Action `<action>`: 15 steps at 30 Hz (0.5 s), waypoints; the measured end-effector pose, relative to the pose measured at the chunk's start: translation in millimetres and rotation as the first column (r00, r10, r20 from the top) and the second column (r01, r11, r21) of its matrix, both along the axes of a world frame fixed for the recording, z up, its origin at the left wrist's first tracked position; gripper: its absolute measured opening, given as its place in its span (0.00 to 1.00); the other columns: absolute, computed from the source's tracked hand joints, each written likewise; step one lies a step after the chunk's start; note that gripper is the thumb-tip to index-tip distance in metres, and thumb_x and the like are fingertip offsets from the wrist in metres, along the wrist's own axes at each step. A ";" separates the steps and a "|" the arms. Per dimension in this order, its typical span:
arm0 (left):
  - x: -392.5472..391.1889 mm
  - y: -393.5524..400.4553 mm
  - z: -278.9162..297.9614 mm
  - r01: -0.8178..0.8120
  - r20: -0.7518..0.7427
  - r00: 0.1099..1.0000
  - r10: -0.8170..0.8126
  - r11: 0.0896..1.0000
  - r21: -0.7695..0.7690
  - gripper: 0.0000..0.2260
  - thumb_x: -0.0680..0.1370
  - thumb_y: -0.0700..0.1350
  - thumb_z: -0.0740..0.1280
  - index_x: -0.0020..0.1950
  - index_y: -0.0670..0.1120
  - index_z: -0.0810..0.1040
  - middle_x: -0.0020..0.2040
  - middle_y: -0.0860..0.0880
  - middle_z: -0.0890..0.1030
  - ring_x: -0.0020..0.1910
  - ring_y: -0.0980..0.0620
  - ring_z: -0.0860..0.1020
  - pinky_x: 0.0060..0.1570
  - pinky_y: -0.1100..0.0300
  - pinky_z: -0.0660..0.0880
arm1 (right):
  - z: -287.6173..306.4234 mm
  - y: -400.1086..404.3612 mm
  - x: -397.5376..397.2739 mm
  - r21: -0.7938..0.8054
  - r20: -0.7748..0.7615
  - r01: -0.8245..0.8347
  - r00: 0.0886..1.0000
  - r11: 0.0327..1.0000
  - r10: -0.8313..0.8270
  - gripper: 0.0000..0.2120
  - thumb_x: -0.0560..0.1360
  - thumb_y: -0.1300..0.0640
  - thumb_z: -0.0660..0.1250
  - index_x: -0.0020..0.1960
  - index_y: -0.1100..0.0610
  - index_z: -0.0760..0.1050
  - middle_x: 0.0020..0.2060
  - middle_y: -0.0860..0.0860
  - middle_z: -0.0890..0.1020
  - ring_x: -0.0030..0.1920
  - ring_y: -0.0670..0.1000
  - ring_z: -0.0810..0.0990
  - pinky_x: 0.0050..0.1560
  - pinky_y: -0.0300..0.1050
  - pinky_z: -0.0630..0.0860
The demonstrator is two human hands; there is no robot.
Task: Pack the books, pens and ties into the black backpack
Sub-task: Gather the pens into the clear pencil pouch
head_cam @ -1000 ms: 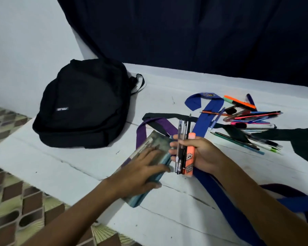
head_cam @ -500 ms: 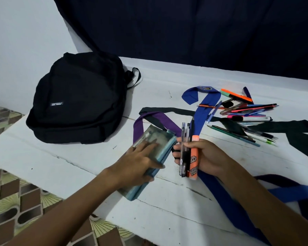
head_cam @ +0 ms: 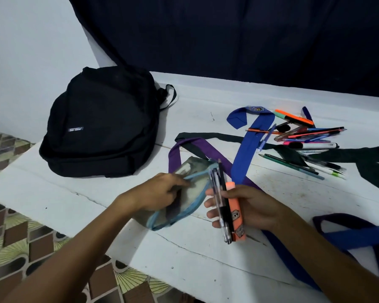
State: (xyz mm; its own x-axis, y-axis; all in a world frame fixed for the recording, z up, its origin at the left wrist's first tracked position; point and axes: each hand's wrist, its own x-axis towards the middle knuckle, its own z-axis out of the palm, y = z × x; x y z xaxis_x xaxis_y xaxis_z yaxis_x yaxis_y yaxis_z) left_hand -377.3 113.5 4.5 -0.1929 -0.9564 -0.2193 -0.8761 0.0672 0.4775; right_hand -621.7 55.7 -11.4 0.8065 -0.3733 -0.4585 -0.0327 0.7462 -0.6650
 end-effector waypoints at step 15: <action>25.6 -2.6 30.6 0.005 -0.377 0.923 0.079 0.976 0.217 0.39 0.71 0.34 0.75 0.76 0.51 0.63 0.68 0.57 0.74 0.66 0.65 0.72 0.63 0.68 0.71 | 42.5 -5.7 69.7 0.156 -0.080 0.187 0.981 0.970 -0.177 0.14 0.74 0.65 0.57 0.59 0.65 0.70 0.54 0.65 0.76 0.53 0.62 0.78 0.53 0.59 0.74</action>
State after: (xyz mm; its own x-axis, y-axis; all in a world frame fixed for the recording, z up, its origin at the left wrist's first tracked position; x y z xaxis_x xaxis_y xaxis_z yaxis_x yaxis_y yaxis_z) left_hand -351.8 111.0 35.1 -0.2667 -0.9047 -0.3323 -0.6245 -0.1004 0.7746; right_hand -552.0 50.0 31.1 0.6985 -0.4276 -0.5738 0.0744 0.8409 -0.5361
